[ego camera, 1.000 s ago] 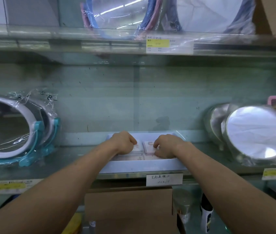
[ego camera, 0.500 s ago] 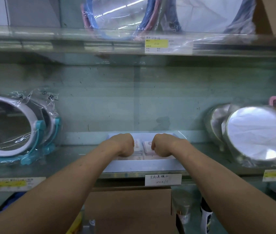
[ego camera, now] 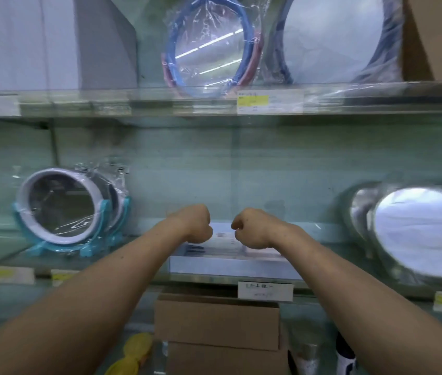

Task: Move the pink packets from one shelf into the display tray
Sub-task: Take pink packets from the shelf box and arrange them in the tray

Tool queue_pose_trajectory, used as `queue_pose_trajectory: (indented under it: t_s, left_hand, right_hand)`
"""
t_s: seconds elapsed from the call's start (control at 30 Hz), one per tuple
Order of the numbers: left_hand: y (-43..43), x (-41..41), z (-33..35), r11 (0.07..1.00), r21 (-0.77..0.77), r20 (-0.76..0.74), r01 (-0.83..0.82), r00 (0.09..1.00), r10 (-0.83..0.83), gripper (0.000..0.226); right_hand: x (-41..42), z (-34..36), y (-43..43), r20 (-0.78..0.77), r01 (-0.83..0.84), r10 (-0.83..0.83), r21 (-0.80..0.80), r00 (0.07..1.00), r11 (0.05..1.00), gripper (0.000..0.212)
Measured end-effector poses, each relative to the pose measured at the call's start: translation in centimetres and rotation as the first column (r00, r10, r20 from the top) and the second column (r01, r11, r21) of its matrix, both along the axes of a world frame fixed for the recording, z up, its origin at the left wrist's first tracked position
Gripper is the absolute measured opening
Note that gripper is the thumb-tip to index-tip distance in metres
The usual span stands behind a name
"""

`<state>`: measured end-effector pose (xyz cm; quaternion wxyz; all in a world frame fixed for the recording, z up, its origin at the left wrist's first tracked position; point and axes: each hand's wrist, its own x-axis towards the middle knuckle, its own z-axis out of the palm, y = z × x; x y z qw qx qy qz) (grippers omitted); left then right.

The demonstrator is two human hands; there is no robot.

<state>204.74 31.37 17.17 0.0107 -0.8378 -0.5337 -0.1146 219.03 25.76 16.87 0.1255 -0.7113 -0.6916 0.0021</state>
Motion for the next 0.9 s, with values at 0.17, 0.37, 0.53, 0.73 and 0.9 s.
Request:
queue_pose_trajectory:
  t_s: [0.17,0.37,0.53,0.73,0.9]
  left_hand:
    - [-1.7,-5.0,0.0,0.987,0.048,0.032,-0.155,0.988,0.154,0.026]
    - [-3.4,-11.1,-0.1,0.962,0.019,0.001,-0.271,0.963,0.271,0.036]
    - [-4.2,-15.9,-0.6,0.945,0.009,-0.025,-0.328,0.944,0.328,0.044]
    - [-5.0,-23.2,-1.3,0.915,-0.050,-0.036,-0.399,0.917,0.398,0.061]
    - [-5.4,-30.8,-1.4,0.894,-0.050,-0.067,-0.446,0.894,0.442,0.066]
  right_hand:
    - [-4.8,0.3,-0.3,-0.056,-0.157,0.160,0.061,0.985,0.986,0.039]
    - [-10.8,-0.2,0.0,-0.029,-0.286,0.289,0.068,0.957,0.956,0.033]
    - [-15.8,-0.6,0.2,0.016,-0.362,0.361,0.052,0.932,0.931,0.021]
    - [-23.4,-1.4,0.5,0.071,-0.407,0.405,0.025,0.912,0.913,0.024]
    - [-31.6,-1.6,0.8,0.066,-0.446,0.446,-0.018,0.893,0.895,0.013]
